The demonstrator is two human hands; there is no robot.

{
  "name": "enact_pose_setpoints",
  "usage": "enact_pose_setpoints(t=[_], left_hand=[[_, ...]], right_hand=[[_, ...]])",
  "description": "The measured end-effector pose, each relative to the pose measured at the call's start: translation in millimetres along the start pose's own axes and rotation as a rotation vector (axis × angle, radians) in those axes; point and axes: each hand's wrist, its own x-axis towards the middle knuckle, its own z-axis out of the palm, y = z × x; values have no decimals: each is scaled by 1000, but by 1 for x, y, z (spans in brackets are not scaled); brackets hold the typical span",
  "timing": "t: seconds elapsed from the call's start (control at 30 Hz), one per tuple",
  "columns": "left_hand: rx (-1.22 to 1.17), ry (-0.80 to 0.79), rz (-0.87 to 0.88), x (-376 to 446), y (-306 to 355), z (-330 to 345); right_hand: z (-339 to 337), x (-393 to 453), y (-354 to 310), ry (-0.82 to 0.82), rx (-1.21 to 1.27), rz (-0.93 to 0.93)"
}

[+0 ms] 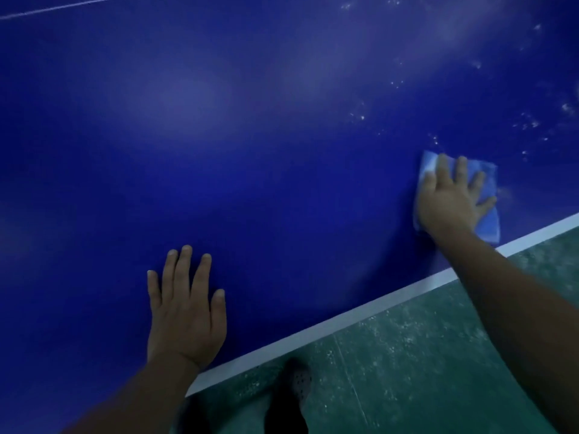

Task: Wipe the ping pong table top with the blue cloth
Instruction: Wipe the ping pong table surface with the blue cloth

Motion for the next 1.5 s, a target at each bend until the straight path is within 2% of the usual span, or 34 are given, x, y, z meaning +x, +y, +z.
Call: enact_pose_setpoints(t=[0.07,0.1,0.13,0.17,0.23,0.27,0.3,0.33,0.37,0.43,0.5,0.57,0.63,0.67,0.7,0.8,0.83,0.87,0.9,0.93,1.03,1.13,1.23,1.33,1.5], left_hand=[[7,-9,2,-1,1,-1],[9,-8,2,0,1,-1],[10,-8,-1,0,1,-2],[13,-9,-4,0,2,-2],[16,-2,-6,-1,3,-2],[13,4,-3,-1,2,-2],[5,11,1,-1,2,-2],[-5,17,2,-1,1,-1],[-13,19,-2,-1,1,0],[-17,15,-4,0,1,1],[-15,3,-9,-1,1,1],[-9,-5,-14,-1,1,0],[-4,-13,-13,-1,1,0],[-1,-14,-10,-1,2,0],[2,-14,-6,-1,2,-1],[7,-17,-10,0,2,-2],[12,-26,-10,0,2,-2],[19,-38,-9,0,2,-2],[25,-48,-9,0,2,-1],[32,-58,-10,1,1,-1],[48,-81,-12,3,1,-4],[46,-104,-20,3,2,-6],[40,-117,-22,2,2,-8],[47,-97,-28,3,3,-7],[27,36,-91,9,11,-7]], right_hand=[[5,-24,-3,30,23,91],[13,-46,-19,53,14,69],[25,-76,-38,62,-11,-34],[38,-112,-59,57,-35,-218],[65,-190,-83,-32,-95,-757],[70,-215,-78,-98,-123,-954],[71,-219,-66,-128,-139,-1044],[63,-203,-51,-141,-143,-1026],[54,-178,-32,-112,-163,-925],[33,-117,10,-34,-249,-634],[7,-65,48,-30,-201,-310],[-10,-45,55,-13,-46,-96],[-1,-58,30,-10,-18,-4],[9,-75,10,-10,-66,-55],[21,-100,-10,-3,-115,-186],[52,-188,-41,-88,-178,-866],[52,-195,-37,-140,-208,-1031],[49,-185,-30,-181,-230,-1113],[44,-167,-23,-169,-239,-1101],[38,-146,-17,-145,-240,-1011],[21,-97,-8,-94,-197,-592],[23,-98,-28,-78,-175,-454],[32,-126,-67,-89,-200,-645],[45,-142,-102,-149,-206,-1009],[55,-83,-150,-262,-199,-1488]])
